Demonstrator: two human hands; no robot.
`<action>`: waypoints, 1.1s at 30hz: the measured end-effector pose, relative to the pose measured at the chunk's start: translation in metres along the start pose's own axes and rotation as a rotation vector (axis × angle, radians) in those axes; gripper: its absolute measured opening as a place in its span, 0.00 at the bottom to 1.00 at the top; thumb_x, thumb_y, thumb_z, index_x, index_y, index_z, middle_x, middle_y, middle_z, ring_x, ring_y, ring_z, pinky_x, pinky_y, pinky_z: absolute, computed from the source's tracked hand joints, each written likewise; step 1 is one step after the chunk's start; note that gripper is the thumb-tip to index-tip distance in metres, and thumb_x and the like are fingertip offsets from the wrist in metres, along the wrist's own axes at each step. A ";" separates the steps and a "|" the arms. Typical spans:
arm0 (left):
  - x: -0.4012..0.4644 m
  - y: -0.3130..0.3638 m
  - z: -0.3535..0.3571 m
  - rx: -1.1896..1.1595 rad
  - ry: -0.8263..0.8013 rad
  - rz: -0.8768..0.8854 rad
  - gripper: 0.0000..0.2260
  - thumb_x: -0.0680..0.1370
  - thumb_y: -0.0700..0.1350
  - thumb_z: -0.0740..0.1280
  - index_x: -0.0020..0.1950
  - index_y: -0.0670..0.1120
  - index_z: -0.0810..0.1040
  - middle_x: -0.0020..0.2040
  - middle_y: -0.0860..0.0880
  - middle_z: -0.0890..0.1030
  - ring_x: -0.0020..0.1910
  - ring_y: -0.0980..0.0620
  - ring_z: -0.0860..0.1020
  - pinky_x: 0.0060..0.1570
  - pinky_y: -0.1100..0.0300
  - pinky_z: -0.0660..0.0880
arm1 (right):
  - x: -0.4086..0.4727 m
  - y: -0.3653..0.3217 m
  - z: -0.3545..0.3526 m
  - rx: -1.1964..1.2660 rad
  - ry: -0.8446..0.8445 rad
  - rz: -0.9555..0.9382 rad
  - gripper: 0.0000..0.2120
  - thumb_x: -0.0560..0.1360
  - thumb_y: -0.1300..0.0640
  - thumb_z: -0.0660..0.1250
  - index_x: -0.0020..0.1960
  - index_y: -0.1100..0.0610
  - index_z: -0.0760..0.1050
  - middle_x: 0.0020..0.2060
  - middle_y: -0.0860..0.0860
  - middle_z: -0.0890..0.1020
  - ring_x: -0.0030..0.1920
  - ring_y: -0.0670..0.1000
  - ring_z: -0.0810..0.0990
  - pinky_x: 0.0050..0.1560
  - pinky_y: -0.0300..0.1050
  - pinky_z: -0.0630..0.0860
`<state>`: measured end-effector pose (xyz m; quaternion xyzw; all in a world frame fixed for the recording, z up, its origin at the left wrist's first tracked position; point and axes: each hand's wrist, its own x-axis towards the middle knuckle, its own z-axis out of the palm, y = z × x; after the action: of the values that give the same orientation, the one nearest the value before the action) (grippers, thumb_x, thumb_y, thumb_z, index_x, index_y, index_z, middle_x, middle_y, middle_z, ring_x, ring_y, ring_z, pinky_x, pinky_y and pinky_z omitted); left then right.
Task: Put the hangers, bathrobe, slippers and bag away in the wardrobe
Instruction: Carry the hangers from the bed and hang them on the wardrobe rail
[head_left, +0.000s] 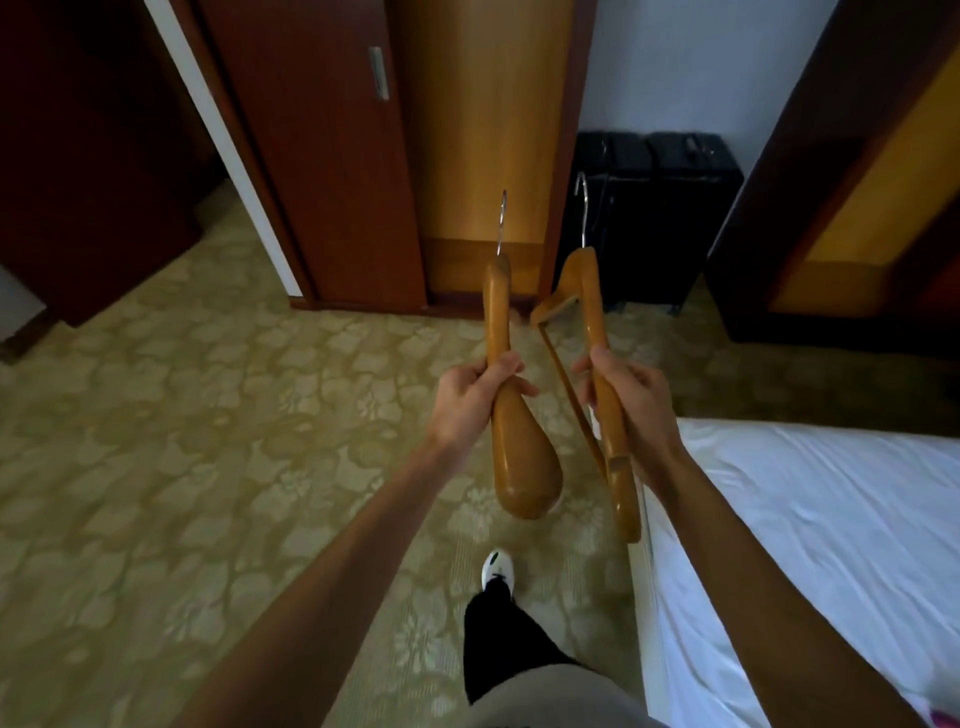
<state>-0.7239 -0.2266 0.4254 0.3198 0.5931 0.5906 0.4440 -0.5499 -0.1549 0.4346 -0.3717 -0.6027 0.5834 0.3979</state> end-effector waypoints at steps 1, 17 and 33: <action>0.028 0.007 -0.004 0.006 0.004 0.003 0.12 0.81 0.52 0.68 0.49 0.44 0.85 0.45 0.38 0.86 0.42 0.43 0.78 0.48 0.50 0.75 | 0.029 -0.001 0.005 -0.008 -0.002 -0.003 0.16 0.82 0.49 0.62 0.45 0.59 0.82 0.32 0.56 0.79 0.32 0.49 0.77 0.38 0.41 0.74; 0.413 0.110 -0.110 -0.027 0.067 0.043 0.13 0.81 0.49 0.68 0.47 0.41 0.86 0.44 0.36 0.86 0.42 0.43 0.79 0.45 0.53 0.75 | 0.446 -0.002 0.126 0.045 -0.108 -0.005 0.15 0.81 0.50 0.63 0.48 0.60 0.82 0.33 0.55 0.79 0.35 0.50 0.78 0.43 0.39 0.76; 0.812 0.197 -0.207 -0.014 -0.049 0.118 0.17 0.81 0.49 0.68 0.49 0.33 0.84 0.41 0.43 0.86 0.39 0.52 0.82 0.45 0.58 0.79 | 0.808 -0.004 0.223 0.050 0.035 -0.023 0.19 0.77 0.46 0.64 0.47 0.62 0.83 0.33 0.54 0.79 0.36 0.50 0.78 0.47 0.46 0.73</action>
<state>-1.2658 0.4398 0.4798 0.3655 0.5581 0.6117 0.4251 -1.0820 0.4907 0.4754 -0.3647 -0.5850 0.5873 0.4242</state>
